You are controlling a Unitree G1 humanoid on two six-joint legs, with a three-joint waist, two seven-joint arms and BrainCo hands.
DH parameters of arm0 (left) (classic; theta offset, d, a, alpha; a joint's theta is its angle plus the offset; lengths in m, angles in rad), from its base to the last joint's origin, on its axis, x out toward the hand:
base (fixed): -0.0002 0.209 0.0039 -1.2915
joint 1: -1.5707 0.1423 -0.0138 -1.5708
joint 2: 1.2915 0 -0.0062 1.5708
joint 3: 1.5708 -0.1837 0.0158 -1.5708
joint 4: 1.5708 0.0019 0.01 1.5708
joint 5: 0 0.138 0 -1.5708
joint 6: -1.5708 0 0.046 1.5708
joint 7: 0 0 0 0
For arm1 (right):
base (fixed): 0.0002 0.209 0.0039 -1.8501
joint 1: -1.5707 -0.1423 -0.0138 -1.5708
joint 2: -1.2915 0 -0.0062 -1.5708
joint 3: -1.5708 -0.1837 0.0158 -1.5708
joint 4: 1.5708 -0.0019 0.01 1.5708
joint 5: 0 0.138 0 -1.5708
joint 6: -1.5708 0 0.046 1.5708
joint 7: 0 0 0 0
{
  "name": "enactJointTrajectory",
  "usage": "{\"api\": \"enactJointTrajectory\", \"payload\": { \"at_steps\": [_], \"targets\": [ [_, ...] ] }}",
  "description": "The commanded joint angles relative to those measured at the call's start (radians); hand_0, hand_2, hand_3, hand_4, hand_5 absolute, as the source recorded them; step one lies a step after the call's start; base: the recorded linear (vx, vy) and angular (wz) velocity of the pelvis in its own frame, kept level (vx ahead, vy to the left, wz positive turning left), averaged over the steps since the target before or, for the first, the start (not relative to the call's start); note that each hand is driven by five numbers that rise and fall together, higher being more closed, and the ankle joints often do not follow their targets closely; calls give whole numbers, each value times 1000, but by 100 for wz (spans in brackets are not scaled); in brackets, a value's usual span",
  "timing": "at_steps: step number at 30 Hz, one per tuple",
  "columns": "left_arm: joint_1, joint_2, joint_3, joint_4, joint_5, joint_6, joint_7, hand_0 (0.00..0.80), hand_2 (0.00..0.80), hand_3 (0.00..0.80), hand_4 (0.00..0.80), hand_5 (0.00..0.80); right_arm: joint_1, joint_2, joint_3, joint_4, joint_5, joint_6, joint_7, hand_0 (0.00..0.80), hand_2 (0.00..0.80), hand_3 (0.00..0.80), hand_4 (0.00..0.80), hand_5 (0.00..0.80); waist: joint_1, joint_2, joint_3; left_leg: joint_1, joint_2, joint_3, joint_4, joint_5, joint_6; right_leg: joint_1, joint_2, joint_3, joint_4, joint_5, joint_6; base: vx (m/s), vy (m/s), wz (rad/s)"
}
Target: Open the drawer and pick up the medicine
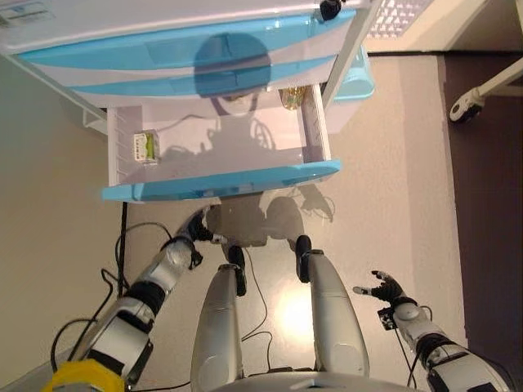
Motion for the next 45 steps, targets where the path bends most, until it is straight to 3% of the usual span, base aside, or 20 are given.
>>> {"api": "enactJointTrajectory", "payload": {
  "at_steps": [1,9,15,18,19,25,30,34,39,40,44,45],
  "targets": [
    [-54,56,50,-91,-27,-9,33,0,0,0,0,0,92,-39,9,1,24,-15,-5,0,0,0,0,0,-13,16,-40,-2,-49,40,22,-37,97,43,14,9,-34,18,28,-22,-17,-4],
    [-222,172,40,-146,-43,3,53,0,0,0,0,0,113,-23,1,18,47,-14,13,0,0,0,0,0,-15,23,-27,-64,-49,39,75,-55,102,-22,12,10,15,5,27,-10,-15,1],
    [-390,307,-25,-162,-25,0,51,0,0,0,0,0,123,-16,14,22,68,-21,32,0,0,0,0,0,-13,23,-37,-101,-46,42,95,-62,107,-60,14,16,24,6,29,0,0,0],
    [-436,335,-50,-151,-18,0,46,0,0,0,0,0,121,-15,16,31,70,-20,36,0,0,0,0,0,-13,23,-42,-110,-45,45,94,-62,108,-68,15,17,22,8,30,0,0,0],
    [-489,378,-82,-126,-16,-3,38,0,0,0,0,0,121,-17,24,27,75,-22,43,0,0,0,0,0,-15,26,-51,-119,-44,47,94,-61,109,-77,18,18,19,12,31,0,0,0],
    [-688,410,-199,65,-27,-10,37,0,0,0,0,0,113,-16,51,43,91,-25,60,0,0,0,0,0,-26,25,-76,-150,-35,55,100,-60,113,-106,27,32,9,27,34,1,11,-2],
    [-746,415,-206,127,-49,-16,74,0,0,0,0,0,105,-10,64,49,105,-30,59,0,0,0,0,0,-31,23,-88,-164,-31,60,98,-59,115,-122,30,40,1,37,39,3,14,-1],
    [-768,414,-197,119,-83,-18,93,0,0,0,0,0,103,-1,68,54,112,-28,59,0,0,0,0,0,-31,22,-99,-169,-31,65,94,-58,116,-129,30,44,-8,45,45,5,24,-2],
    [-656,398,-111,94,-148,-32,95,0,0,0,0,0,108,9,73,45,105,-27,56,0,0,0,0,0,-30,14,-113,-163,-28,70,81,-54,117,-123,33,49,-26,55,50,3,26,-5],
    [-553,375,-46,23,-162,-34,103,0,0,0,0,0,112,13,71,40,97,-27,51,0,0,0,0,0,-24,10,-117,-147,-29,68,68,-51,117,-110,33,48,-36,58,51,0,11,-6],
    [-367,329,51,-96,-169,-38,99,0,0,0,0,0,124,20,57,29,85,-22,42,0,0,0,0,0,-12,4,-121,-103,-35,64,30,-43,114,-73,29,44,-64,65,51,6,9,-8],
    [-238,296,118,-154,-173,-41,97,0,0,0,0,0,132,26,46,24,73,-19,40,0,0,0,0,0,-5,0,-125,-60,-38,62,-7,-34,111,-36,27,41,-94,75,54,24,9,-6]
  ]
}}
